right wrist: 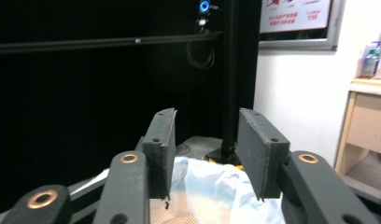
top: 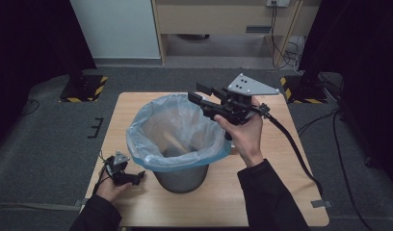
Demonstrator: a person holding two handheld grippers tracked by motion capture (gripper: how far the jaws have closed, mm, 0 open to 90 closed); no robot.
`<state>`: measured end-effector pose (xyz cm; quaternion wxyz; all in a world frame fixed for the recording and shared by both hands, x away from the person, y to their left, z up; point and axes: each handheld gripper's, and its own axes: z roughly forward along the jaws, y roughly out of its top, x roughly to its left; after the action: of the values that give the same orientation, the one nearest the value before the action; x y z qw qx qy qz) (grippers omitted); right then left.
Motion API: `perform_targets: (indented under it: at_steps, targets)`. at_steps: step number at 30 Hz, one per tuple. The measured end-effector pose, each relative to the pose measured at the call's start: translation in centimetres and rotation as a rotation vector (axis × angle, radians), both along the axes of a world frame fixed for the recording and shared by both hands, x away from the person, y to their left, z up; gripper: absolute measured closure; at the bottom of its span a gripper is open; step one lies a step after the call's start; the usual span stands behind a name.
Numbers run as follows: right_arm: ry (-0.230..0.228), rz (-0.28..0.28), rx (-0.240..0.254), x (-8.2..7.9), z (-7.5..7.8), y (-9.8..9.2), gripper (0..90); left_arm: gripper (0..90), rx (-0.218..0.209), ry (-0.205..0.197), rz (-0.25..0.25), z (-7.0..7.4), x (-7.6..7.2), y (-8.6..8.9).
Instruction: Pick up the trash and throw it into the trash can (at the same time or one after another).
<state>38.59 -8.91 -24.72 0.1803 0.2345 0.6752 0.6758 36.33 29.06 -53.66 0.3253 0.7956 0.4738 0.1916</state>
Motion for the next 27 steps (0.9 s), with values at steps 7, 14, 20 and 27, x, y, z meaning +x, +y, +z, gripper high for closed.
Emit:
perform_targets:
  at_steps: [7,14,20,27]
  targets:
    - [-0.026,-0.107,0.056,0.1,1.5,-3.2,42.5,0.0,0.000,0.000,0.000,0.0,0.0,0.0]
    - [-0.028,-0.205,0.060,0.2,1.0,-6.9,37.3,0.0,0.000,0.000,0.000,0.0,0.0,0.0]
    - [0.003,-0.273,0.031,0.4,-0.9,-9.2,35.9,0.0,-0.001,0.000,0.000,0.0,0.0,0.0]
    - [0.060,-0.308,0.012,1.1,-4.3,-11.1,34.5,0.0,0.000,0.000,0.001,0.0,0.0,0.0]
